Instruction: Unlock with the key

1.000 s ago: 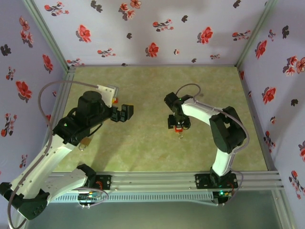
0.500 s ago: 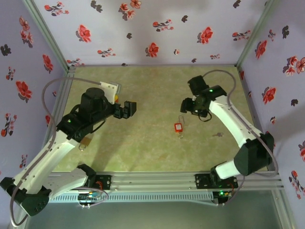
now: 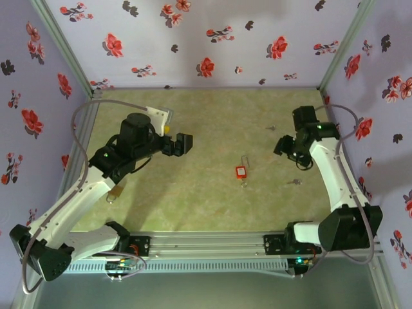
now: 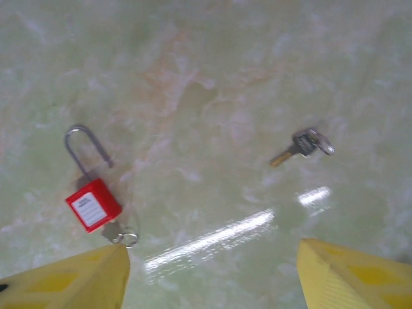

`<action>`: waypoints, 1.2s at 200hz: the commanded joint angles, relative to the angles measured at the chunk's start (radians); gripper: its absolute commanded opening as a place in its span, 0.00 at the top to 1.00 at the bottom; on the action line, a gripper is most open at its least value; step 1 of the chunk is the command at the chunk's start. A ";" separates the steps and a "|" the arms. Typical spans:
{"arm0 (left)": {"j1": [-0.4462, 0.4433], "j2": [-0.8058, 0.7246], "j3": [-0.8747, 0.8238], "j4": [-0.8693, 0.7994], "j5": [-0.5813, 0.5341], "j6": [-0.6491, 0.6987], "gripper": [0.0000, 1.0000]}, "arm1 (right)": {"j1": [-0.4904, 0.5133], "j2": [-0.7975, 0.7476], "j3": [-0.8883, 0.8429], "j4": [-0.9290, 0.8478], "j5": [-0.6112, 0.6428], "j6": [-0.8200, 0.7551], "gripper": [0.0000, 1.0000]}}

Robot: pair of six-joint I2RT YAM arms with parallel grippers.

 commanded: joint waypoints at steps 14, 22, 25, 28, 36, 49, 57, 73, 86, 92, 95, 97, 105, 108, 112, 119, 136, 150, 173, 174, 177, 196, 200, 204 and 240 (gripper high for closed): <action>0.005 0.018 0.009 0.057 0.038 -0.026 0.00 | -0.178 -0.028 -0.141 0.015 -0.052 -0.024 0.34; 0.004 0.021 0.004 0.065 0.043 -0.033 0.01 | -0.221 -0.026 -0.175 0.041 -0.070 -0.023 0.35; 0.004 0.022 0.003 0.067 0.044 -0.035 0.01 | -0.236 -0.025 -0.191 0.052 -0.075 -0.023 0.36; 0.004 0.024 0.000 0.070 0.046 -0.038 0.01 | -0.248 -0.025 -0.203 0.065 -0.077 -0.023 0.36; 0.005 0.025 -0.006 0.076 0.049 -0.046 0.01 | -0.289 -0.018 -0.235 0.092 -0.078 -0.020 0.38; 0.005 0.027 -0.023 0.091 0.052 -0.059 0.01 | -0.347 -0.001 -0.275 0.141 -0.089 -0.023 0.41; 0.003 0.028 -0.034 0.102 0.054 -0.069 0.01 | -0.372 0.014 -0.297 0.174 -0.092 -0.031 0.43; 0.003 0.029 -0.060 0.120 0.057 -0.090 0.02 | -0.405 0.066 -0.310 0.220 -0.098 -0.064 0.49; 0.001 0.029 -0.080 0.135 0.063 -0.102 0.02 | -0.412 0.109 -0.307 0.242 -0.096 -0.086 0.53; 0.002 0.031 -0.087 0.139 0.065 -0.107 0.02 | -0.413 0.127 -0.305 0.248 -0.094 -0.086 0.54; 0.002 0.031 -0.092 0.141 0.065 -0.108 0.02 | -0.415 0.135 -0.304 0.252 -0.096 -0.086 0.55; 0.002 0.031 -0.093 0.141 0.065 -0.109 0.02 | -0.416 0.140 -0.303 0.255 -0.100 -0.086 0.55; 0.000 0.033 -0.101 0.141 0.065 -0.111 0.02 | -0.417 0.153 -0.305 0.277 -0.122 -0.083 0.56; -0.001 0.033 -0.104 0.141 0.065 -0.111 0.02 | -0.417 0.157 -0.306 0.284 -0.130 -0.082 0.56; 0.000 0.032 -0.107 0.140 0.065 -0.112 0.02 | -0.417 0.160 -0.309 0.295 -0.139 -0.076 0.57; 0.000 0.032 -0.113 0.143 0.064 -0.112 0.02 | -0.417 0.170 -0.313 0.312 -0.151 -0.068 0.57; 0.000 0.036 -0.124 0.151 0.065 -0.115 0.02 | -0.417 0.194 -0.319 0.337 -0.170 -0.060 0.59; 0.000 0.040 -0.127 0.156 0.065 -0.117 0.02 | -0.417 0.216 -0.321 0.347 -0.179 -0.062 0.60; 0.000 0.054 -0.122 0.159 0.065 -0.115 0.02 | -0.416 0.240 -0.324 0.349 -0.176 -0.066 0.62; 0.000 0.055 -0.122 0.159 0.065 -0.115 0.02 | -0.416 0.241 -0.325 0.349 -0.176 -0.068 0.62; 0.000 0.056 -0.121 0.161 0.064 -0.115 0.03 | -0.417 0.243 -0.324 0.347 -0.176 -0.069 0.62; 0.000 0.066 -0.117 0.161 0.065 -0.116 0.03 | -0.417 0.250 -0.322 0.321 -0.153 -0.083 0.63; 0.000 0.068 -0.117 0.161 0.065 -0.117 0.03 | -0.417 0.250 -0.323 0.317 -0.148 -0.087 0.63; 0.000 0.069 -0.117 0.162 0.067 -0.117 0.03 | -0.417 0.252 -0.325 0.314 -0.145 -0.092 0.63; 0.001 0.077 -0.119 0.165 0.067 -0.121 0.03 | -0.418 0.254 -0.348 0.317 -0.118 -0.113 0.63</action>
